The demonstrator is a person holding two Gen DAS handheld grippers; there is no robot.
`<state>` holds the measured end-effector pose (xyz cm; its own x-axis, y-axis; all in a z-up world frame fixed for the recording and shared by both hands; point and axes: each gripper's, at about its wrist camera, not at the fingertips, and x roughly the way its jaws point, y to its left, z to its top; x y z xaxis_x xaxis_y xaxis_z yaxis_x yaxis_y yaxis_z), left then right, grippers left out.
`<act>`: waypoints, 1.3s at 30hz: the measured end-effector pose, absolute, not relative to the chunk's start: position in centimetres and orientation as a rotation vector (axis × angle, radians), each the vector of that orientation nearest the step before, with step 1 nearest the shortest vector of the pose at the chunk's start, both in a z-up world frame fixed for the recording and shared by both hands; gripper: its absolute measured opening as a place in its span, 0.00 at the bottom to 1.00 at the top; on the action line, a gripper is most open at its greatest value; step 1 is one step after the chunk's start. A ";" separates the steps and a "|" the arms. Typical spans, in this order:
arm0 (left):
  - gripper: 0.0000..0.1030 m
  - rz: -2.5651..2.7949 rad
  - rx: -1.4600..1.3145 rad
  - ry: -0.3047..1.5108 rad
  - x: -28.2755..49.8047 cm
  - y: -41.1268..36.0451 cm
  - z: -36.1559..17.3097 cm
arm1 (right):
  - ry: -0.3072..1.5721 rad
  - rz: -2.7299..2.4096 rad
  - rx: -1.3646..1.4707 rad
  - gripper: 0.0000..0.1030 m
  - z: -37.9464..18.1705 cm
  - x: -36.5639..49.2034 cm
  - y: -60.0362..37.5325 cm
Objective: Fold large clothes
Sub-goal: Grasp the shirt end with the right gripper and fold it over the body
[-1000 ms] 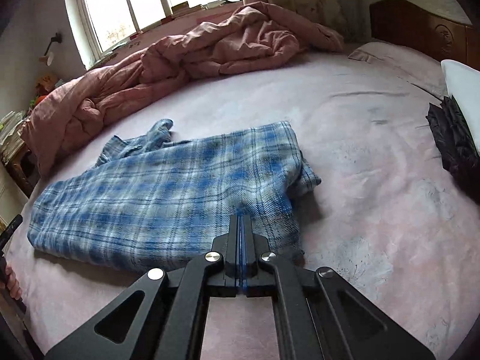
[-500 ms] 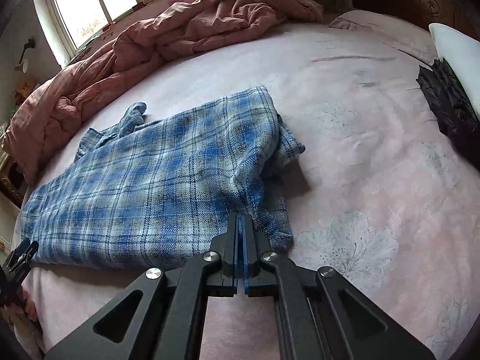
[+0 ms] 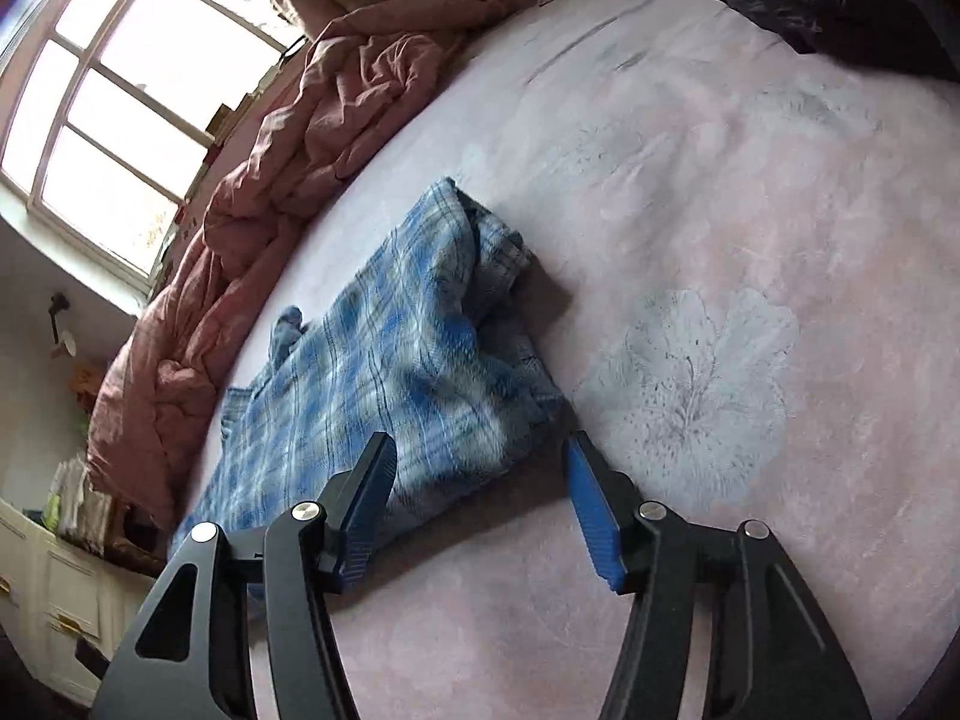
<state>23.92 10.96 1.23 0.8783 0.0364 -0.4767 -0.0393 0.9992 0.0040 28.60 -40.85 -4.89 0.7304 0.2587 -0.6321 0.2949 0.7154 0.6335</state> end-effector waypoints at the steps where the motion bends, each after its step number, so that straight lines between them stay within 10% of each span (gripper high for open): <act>1: 0.99 0.051 -0.015 0.496 24.0 11.2 1.3 | 0.749 -0.043 0.799 0.57 -4.9 28.9 -41.0; 11: 0.99 0.096 -0.100 0.451 23.3 12.7 2.1 | 0.712 -0.174 0.710 0.14 -4.8 30.2 -39.5; 26: 0.99 0.062 -0.263 0.463 23.8 15.4 3.9 | 0.597 0.076 0.332 0.11 6.0 28.4 -25.1; 39: 0.99 0.006 -0.286 0.437 22.9 16.3 5.5 | 0.747 0.219 0.206 0.11 1.0 30.1 -12.0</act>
